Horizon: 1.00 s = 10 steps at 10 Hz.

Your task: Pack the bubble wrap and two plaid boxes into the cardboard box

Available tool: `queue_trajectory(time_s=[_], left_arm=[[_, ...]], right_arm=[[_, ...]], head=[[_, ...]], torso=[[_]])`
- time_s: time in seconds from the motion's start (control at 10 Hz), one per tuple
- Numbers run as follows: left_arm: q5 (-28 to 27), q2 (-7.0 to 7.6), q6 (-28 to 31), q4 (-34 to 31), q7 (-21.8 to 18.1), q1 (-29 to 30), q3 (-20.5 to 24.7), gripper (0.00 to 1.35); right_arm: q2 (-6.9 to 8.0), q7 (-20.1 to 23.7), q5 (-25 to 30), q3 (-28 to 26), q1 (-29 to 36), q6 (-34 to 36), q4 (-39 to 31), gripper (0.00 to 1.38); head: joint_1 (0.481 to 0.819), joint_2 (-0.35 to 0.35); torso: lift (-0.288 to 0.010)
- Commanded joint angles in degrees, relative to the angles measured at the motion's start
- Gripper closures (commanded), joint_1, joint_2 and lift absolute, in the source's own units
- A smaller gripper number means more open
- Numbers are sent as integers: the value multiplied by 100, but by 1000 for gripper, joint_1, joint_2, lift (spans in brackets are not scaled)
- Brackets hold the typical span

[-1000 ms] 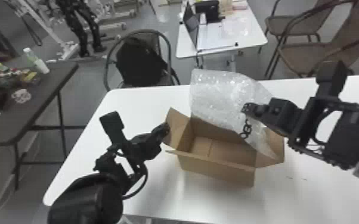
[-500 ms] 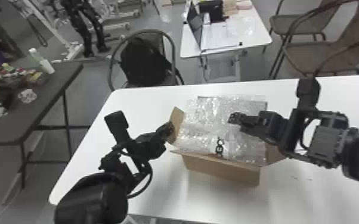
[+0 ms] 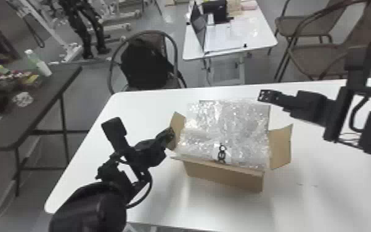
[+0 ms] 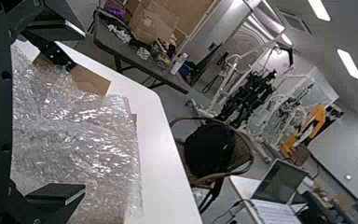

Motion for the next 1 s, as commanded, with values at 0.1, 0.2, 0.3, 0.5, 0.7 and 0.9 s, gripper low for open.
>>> queue_trajectory(time_s=[0.1, 0.2, 0.3, 0.5, 0.7, 0.9], left_arm=[[72, -82, -120, 0, 0, 89, 84, 1222], [116, -91, -146, 0, 0, 133, 110, 1222], [151, -91, -173, -9, 0, 177, 137, 1222], [178, -91, -199, -44, 0, 221, 189, 1222], [195, -82, -208, -62, 0, 238, 216, 1222], [195, -91, -226, -62, 0, 247, 224, 1222]], right_arm=[[-163, 159, 2353, -503, 1351, -1382, -1794, 111], [74, 133, 3505, -653, 2089, -2173, -2198, 113], [355, 212, 4375, -758, 2704, -2937, -2251, 113], [505, 300, 4937, -811, 3566, -4722, -1706, 113], [513, 326, 4999, -811, 3812, -5521, -1153, 113], [592, 291, 5289, -802, 4067, -6365, -862, 113]], head=[[691, 227], [688, 179], [695, 127], [695, 78], [695, 58], [695, 55]], torso=[[-108], [-108], [-108], [-108], [-108], [-108]])
